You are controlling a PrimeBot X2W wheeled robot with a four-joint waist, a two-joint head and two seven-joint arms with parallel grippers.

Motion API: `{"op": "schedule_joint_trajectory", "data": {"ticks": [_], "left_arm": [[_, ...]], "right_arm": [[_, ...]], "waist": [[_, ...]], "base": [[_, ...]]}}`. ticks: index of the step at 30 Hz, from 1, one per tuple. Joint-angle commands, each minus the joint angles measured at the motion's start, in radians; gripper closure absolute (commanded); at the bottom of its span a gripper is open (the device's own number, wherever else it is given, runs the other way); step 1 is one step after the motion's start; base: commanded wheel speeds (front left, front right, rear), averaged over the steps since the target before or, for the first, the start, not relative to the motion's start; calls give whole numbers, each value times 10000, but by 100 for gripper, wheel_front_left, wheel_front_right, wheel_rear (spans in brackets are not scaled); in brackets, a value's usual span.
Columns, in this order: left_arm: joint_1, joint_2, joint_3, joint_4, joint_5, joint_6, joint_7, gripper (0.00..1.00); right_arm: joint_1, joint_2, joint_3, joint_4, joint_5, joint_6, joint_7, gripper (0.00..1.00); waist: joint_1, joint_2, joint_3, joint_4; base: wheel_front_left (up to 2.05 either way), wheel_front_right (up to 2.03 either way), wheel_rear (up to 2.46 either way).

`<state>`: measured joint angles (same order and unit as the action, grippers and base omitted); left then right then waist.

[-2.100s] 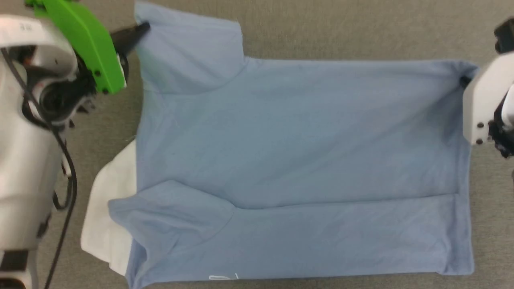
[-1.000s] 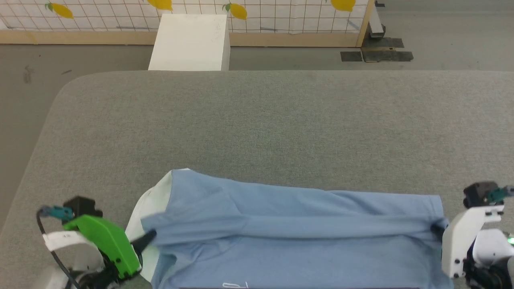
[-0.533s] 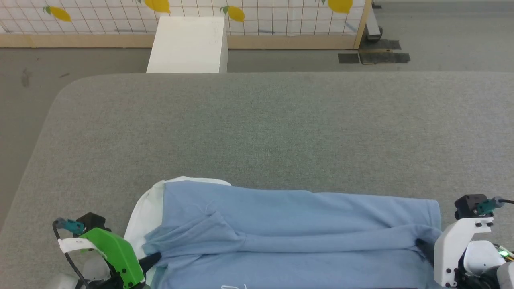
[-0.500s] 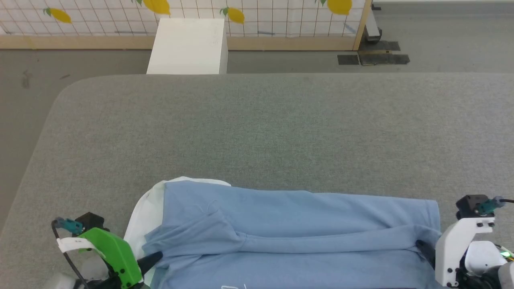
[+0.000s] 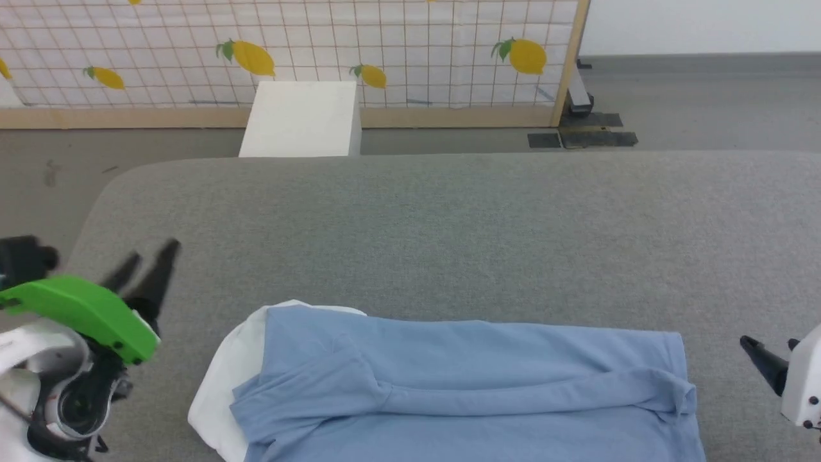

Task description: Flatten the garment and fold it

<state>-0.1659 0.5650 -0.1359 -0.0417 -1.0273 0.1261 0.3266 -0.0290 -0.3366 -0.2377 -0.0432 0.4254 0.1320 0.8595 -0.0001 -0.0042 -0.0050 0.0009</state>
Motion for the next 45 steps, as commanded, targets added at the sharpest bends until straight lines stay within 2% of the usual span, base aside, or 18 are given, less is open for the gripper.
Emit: {"op": "schedule_joint_trajectory", "data": {"ticks": [1, 7, 9, 11, 16, 24, 30, 37, 38, 39, 45], "left_arm": [[-31, -63, 134, -8, 461, -247, -819, 0], [151, -348, 272, 494, 2292, -958, -4244, 0], [155, -450, 206, 784, 2841, -1044, -5133, 0], [128, -601, 157, 1066, 3255, -1117, -5572, 0], [59, -994, 228, 1515, 3931, -1364, -5853, 0], [85, -1579, 1033, 1583, 4373, -1814, -5881, 0], [93, -1844, 1409, 1689, 4666, -2101, -5882, 0], [62, -2097, 1517, 1903, 4868, -2314, -5883, 0], [59, -2130, 1542, 1920, 4897, -2333, -5883, 0], [68, -2156, 1555, 1937, 4917, -2348, -5883, 0], [157, -2293, 1677, 2008, 5023, -2419, -5883, 0]], "right_arm": [[42, 18, -21, -15, 53, -13, 6, 0], [237, -60, 310, 289, 434, -13, -68, 0], [311, -148, 527, 416, 640, -13, -102, 0], [370, -265, 746, 533, 883, -13, -200, 0], [490, -551, 1207, 996, 1241, -13, -370, 0], [95, -514, 2037, 1742, 1426, -13, -818, 0], [-385, -409, 3142, 2051, 1749, -13, -1033, 0], [-603, -659, 3649, 2593, 1920, -13, -1041, 0], [-613, -722, 3688, 2667, 1918, -13, -958, 69], [-622, -775, 3710, 2698, 1924, -13, -923, 100], [-636, -1055, 3324, 3000, 1696, -13, -816, 100]], "waist": [[1, 42, 122, -16], [1, 42, 621, 95], [1, 42, 800, 147], [1, 42, 977, 209], [1, 42, 1376, 298], [1, 42, 1908, 344], [1, 42, 1968, 356], [1, 42, 1856, 394], [1, 42, 1839, 395], [1, 42, 1823, 396], [1, 42, 1716, 391]], "base": [[0, 0, 0], [0, 0, 0], [0, 0, 0], [0, 0, 0], [0, 0, 0], [0, 0, 0], [0, 0, 0], [0, 0, 0], [0, 0, 0], [0, 0, 0], [0, 0, 0]]}}
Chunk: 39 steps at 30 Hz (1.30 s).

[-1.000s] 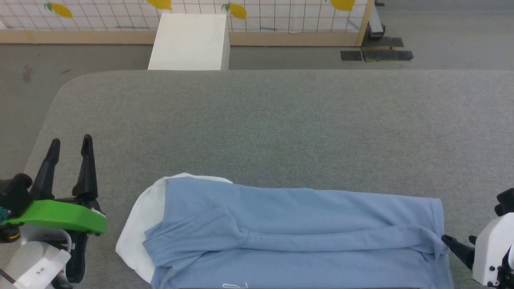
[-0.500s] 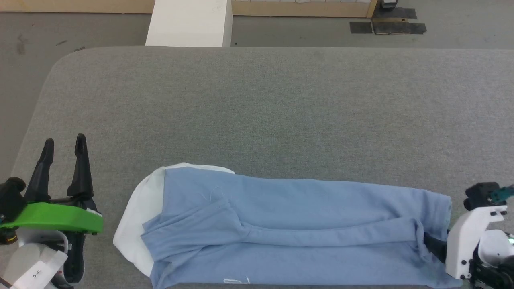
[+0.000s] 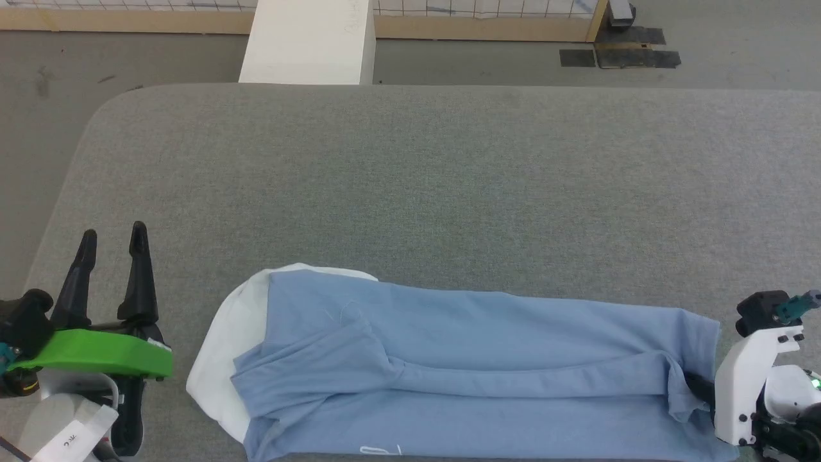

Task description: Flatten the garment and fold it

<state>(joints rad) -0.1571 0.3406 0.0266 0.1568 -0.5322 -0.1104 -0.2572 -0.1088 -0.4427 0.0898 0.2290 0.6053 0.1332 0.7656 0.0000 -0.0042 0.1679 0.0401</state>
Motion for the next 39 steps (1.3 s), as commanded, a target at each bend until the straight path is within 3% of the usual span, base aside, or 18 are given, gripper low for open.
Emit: {"op": "schedule_joint_trajectory", "data": {"ticks": [1, 6, 11, 19, 25, 32, 39], "left_arm": [[88, -78, 86, 22, 89, -64, -45, 0], [144, -123, 142, 26, 197, -100, -45, 0], [176, -131, 121, 75, 294, -141, -45, 0], [249, -120, 82, 179, 449, -157, -45, 0], [298, -123, 62, 277, 657, -117, -45, 0], [420, -116, 39, 452, 762, 70, -17, 0], [453, -164, 21, 517, 710, 168, -18, 0]], "right_arm": [[173, -21, -75, 335, -144, -25, 148, 100], [145, -225, -1018, 596, -666, -25, 136, 100], [64, -374, -3165, 811, -2019, -25, 561, 100], [56, 143, -4594, 17, -3522, -25, 1471, 100], [175, 126, -4115, -1185, -3755, -25, 2976, 100], [195, -363, -2914, -3628, -3413, -25, 5573, 100], [-353, 92, -1330, -5526, -2804, -25, 7035, 100]], "waist": [[0, 42, -30, -4], [0, 42, -44, -12], [0, 42, -45, -18], [0, 42, -87, -92], [0, 42, -256, -175], [0, 42, -454, -342], [0, 42, -528, -355]], "base": [[0, 0, 0], [0, 0, 0], [0, 0, 0], [0, 0, 0], [0, 0, 0], [0, 0, 0], [0, 0, 0]]}}
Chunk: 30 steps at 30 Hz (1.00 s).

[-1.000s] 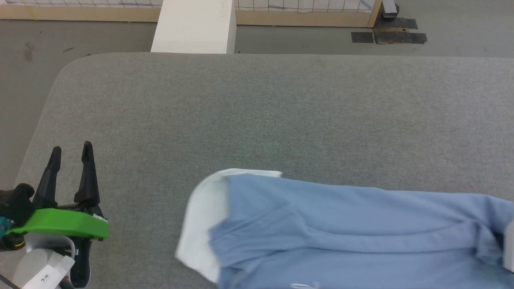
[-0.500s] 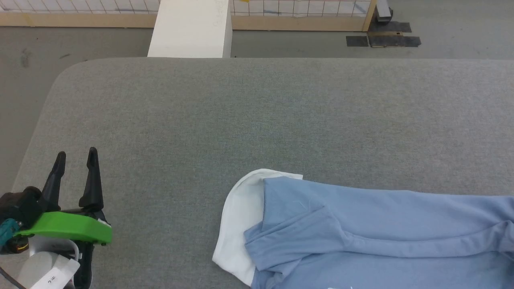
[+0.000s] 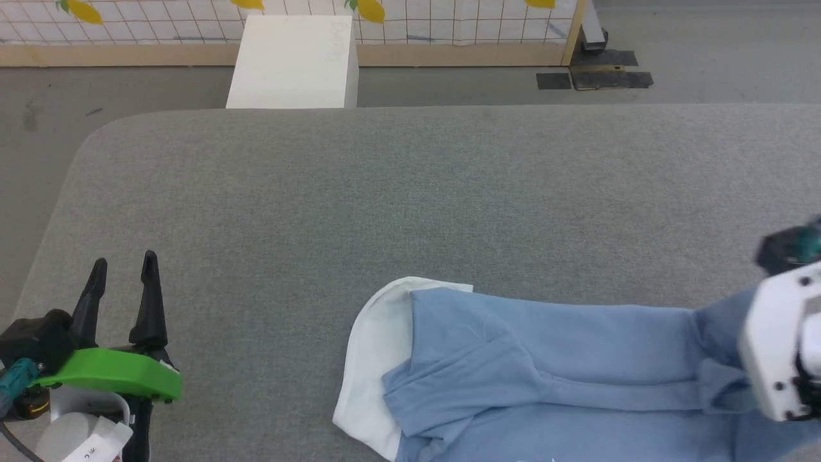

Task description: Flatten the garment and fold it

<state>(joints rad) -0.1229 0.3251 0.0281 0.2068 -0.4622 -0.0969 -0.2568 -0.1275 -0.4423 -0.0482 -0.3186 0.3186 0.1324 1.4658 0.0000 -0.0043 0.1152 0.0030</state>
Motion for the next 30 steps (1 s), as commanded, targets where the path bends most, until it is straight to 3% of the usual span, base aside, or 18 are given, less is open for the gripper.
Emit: {"op": "schedule_joint_trajectory", "data": {"ticks": [1, 6, 12, 22, 30], "left_arm": [[119, -20, 2, 22, -9, 40, -22, 0], [139, -34, -14, 67, -66, 64, -17, 0], [190, -81, 7, 95, -171, 107, -20, 0], [95, -124, -95, 195, -330, 29, -23, 0], [-20, -190, -116, 335, -413, -42, -35, 0]], "right_arm": [[-275, 238, 333, -158, 164, -17, 90, 100], [-727, 915, 1631, -100, 609, -17, 89, 100], [-1345, 1991, 3016, 868, 1104, -17, -658, 100], [-2418, 3278, 4755, 3796, 886, -17, -2873, 100], [-2862, 3651, 5349, 6028, 514, -17, -4480, 100]], "waist": [[0, 43, -11, 37], [0, 43, -45, 218], [0, 43, -77, 514], [0, 43, 162, 1088], [0, 43, 330, 1328]], "base": [[0, 0, 0], [0, 0, 0], [0, 0, 0], [0, 0, 0], [0, 0, 0]]}}
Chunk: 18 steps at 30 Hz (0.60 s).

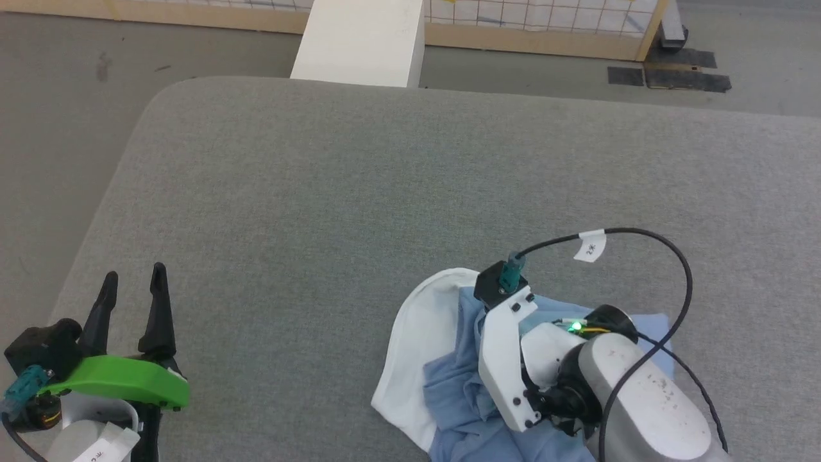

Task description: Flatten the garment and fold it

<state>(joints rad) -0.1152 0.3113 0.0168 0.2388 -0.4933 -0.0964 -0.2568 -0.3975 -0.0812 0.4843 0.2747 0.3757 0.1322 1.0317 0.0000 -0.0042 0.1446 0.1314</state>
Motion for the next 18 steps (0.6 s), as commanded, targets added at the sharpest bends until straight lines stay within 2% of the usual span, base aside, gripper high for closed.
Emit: {"op": "schedule_joint_trajectory", "data": {"ticks": [1, 2, 3, 4, 13, 18], "left_arm": [[-101, -61, -2, 22, -102, -53, -36, 0], [-106, -69, 0, 32, -98, -59, -38, 0], [-102, -72, 10, 42, -97, -62, -39, 0], [-78, -68, 36, 55, -96, -63, -40, 0], [132, -66, 118, 45, -19, -15, -45, 0], [270, -94, 57, -52, 46, 52, -45, 0]], "right_arm": [[-188, 70, 32, 276, -53, -15, -306, 100], [-214, 112, 9, 460, 16, -15, -471, 100], [-262, 144, 21, 534, 72, -15, -645, 84], [-328, 185, 40, 587, 197, -15, -837, 0], [-885, 299, 746, -259, 1914, -15, -1318, 0], [-1095, 305, 465, -1138, 2399, -15, -1990, 0]], "waist": [[0, 42, 43, 58], [0, 42, 47, 68], [0, 42, 39, 61], [0, 42, 17, 24], [0, 42, -484, -406], [0, 42, -833, -707]], "base": [[0, 0, 0], [0, 0, 0], [0, 0, 0], [0, 0, 0], [0, 0, 0], [0, 0, 0]]}}
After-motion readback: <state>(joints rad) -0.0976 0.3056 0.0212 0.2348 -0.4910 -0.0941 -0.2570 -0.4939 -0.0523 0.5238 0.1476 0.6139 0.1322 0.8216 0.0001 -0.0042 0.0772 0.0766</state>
